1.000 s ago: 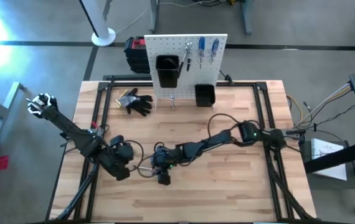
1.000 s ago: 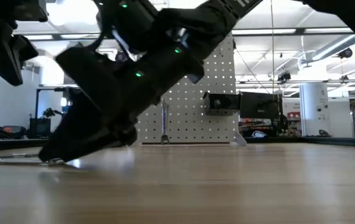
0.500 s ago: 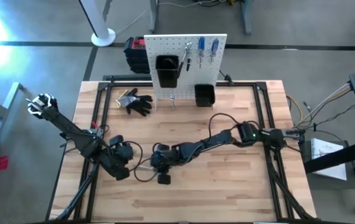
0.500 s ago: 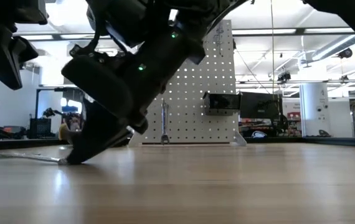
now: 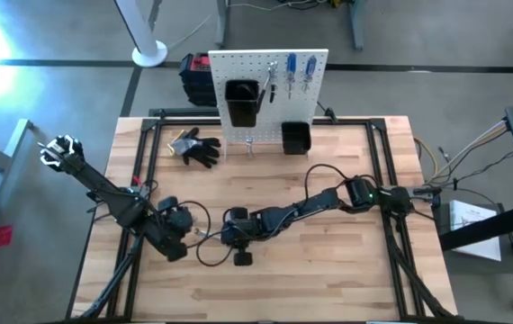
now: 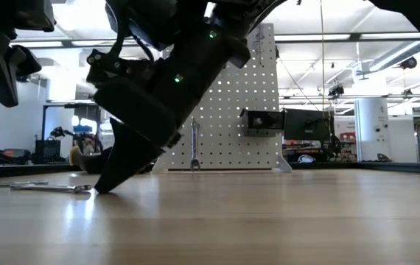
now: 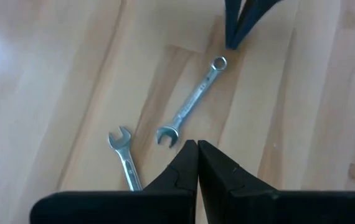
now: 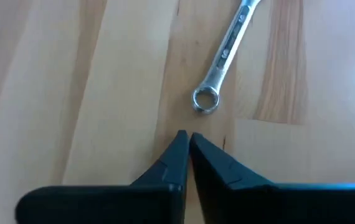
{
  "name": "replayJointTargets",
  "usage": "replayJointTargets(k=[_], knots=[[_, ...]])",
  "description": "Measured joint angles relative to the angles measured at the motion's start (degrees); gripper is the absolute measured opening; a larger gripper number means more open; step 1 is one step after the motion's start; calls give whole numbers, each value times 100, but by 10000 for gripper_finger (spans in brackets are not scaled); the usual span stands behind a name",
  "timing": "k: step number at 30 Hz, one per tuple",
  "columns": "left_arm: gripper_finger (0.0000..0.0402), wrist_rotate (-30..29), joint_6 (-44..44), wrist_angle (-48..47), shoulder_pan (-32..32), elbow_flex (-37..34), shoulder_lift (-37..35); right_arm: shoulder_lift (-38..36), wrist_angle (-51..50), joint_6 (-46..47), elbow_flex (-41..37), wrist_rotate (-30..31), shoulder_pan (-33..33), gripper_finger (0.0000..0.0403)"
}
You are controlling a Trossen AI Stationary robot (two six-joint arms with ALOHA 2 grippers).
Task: Hang tools onto peg board
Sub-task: Hang the wrench on the peg board
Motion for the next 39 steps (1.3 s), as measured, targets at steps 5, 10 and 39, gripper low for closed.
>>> replayJointTargets(k=[5, 10, 39], knots=[[0, 139, 42, -8, -43, 0, -17, -13, 532, -625, -28, -7, 16, 68], [0, 65, 5, -32, -196, 26, -175, 127, 722, -551, 48, -60, -41, 139], [0, -354, 31, -1174, -223, 1114, -434, 403, 606, -420, 122, -74, -251, 18]])
